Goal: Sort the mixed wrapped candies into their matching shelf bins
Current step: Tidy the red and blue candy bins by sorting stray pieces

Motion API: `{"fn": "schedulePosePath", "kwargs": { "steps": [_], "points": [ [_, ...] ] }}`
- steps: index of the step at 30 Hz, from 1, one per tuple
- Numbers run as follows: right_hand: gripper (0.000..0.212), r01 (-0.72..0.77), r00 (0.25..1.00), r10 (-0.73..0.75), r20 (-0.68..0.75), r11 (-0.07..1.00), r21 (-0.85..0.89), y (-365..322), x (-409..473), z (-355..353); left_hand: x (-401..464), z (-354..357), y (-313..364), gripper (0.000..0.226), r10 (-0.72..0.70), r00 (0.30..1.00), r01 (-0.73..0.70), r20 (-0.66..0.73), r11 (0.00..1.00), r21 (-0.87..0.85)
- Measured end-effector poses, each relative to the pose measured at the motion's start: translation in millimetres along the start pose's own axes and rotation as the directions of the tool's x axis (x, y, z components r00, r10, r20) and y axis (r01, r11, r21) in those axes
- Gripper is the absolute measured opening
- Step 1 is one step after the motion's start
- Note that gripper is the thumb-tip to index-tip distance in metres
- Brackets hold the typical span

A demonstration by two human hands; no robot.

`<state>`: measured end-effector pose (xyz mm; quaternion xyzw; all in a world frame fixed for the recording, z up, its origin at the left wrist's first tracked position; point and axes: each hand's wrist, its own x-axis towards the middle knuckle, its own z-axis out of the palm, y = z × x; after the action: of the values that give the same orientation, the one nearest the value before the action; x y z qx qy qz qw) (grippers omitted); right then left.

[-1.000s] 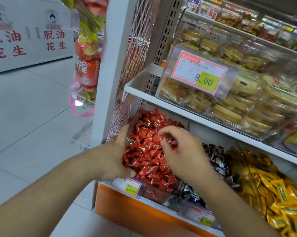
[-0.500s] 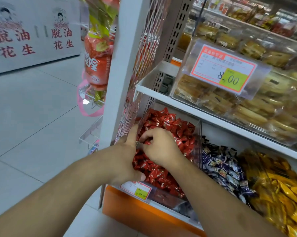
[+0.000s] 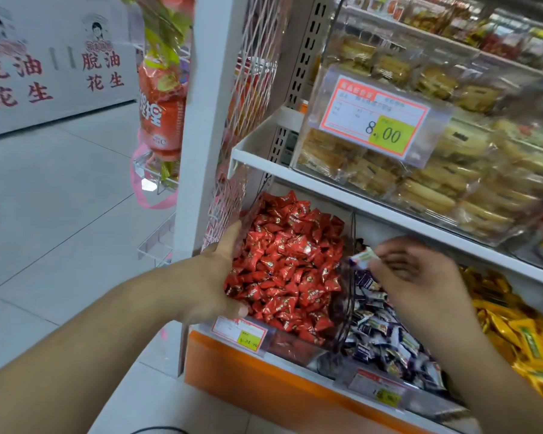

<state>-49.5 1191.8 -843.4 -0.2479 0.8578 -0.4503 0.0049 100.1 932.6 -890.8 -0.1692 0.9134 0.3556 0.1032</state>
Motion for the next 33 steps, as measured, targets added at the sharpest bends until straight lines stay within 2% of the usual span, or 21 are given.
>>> {"fn": "schedulePosePath", "kwargs": {
  "steps": [2, 5, 8, 10, 12, 15, 18, 20, 23, 25, 29, 31, 33],
  "points": [
    [0.009, -0.044, 0.996, 0.032, -0.085, 0.99, -0.132, 18, -6, -21, 0, 0, -1, 0.138, -0.001, 1.0, 0.001, 0.001, 1.0, 0.009],
    [0.026, -0.065, 0.997, 0.034, -0.076, 0.887, -0.456, 35, -12, -32, 1, 1, 0, 0.139, -0.005, 1.0, 0.005, -0.007, 1.0, -0.001],
    [0.039, 0.082, 0.995, -0.1, -0.008, 0.853, -0.516, 29, -16, -22, 2, 2, 2, 0.139, -0.012, 1.0, 0.012, -0.016, 1.0, -0.005],
    [0.044, 0.237, 0.972, -0.206, 0.117, 0.837, -0.493, 17, -15, -9, 3, 3, 1, 0.139, -0.014, 1.0, 0.014, -0.02, 1.0, -0.014],
    [0.05, 0.413, 0.901, -0.28, 0.332, 0.789, -0.456, 1, -10, 12, 4, 4, -1, 0.14, -0.019, 1.0, 0.019, -0.023, 1.0, -0.015],
    [0.065, 0.58, 0.732, -0.258, 0.631, 0.722, -0.377, -17, 8, 55, 6, 4, -1, 0.139, -0.006, 0.999, 0.004, -0.036, 0.999, -0.041],
    [0.078, 0.686, 0.589, -0.168, 0.79, 0.622, -0.379, -18, 32, 96, 6, 5, -2, 0.139, -0.006, 0.999, 0.004, -0.047, 0.999, -0.043],
    [0.076, 0.718, 0.559, -0.111, 0.822, 0.561, -0.413, -16, 48, 111, 6, 5, -2, 0.14, -0.016, 0.999, 0.015, -0.048, 1.0, -0.027],
    [0.058, 0.77, 0.547, -0.163, 0.821, 0.482, -0.417, -16, 66, 114, 4, 5, 1, 0.137, -0.038, 0.999, 0.038, -0.036, 0.999, -0.003],
    [0.045, 0.773, 0.564, -0.202, 0.8, 0.47, -0.426, -15, 76, 111, 2, 4, 4, 0.136, -0.043, 0.999, 0.043, -0.023, 0.999, 0.006],
    [0.034, 0.697, 0.63, -0.208, 0.749, 0.577, -0.426, -10, 93, 111, 0, 2, 8, 0.135, -0.055, 0.998, 0.055, -0.012, 0.998, 0.023],
    [0.031, 0.625, 0.691, -0.193, 0.696, 0.644, -0.442, -11, 100, 111, -1, 2, 11, 0.134, -0.062, 0.998, 0.062, -0.008, 0.998, 0.021],
    [0.029, 0.582, 0.748, -0.215, 0.628, 0.666, -0.466, -10, 105, 108, -2, 1, 12, 0.135, -0.067, 0.998, 0.067, -0.005, 0.998, 0.019]
  ]
}}
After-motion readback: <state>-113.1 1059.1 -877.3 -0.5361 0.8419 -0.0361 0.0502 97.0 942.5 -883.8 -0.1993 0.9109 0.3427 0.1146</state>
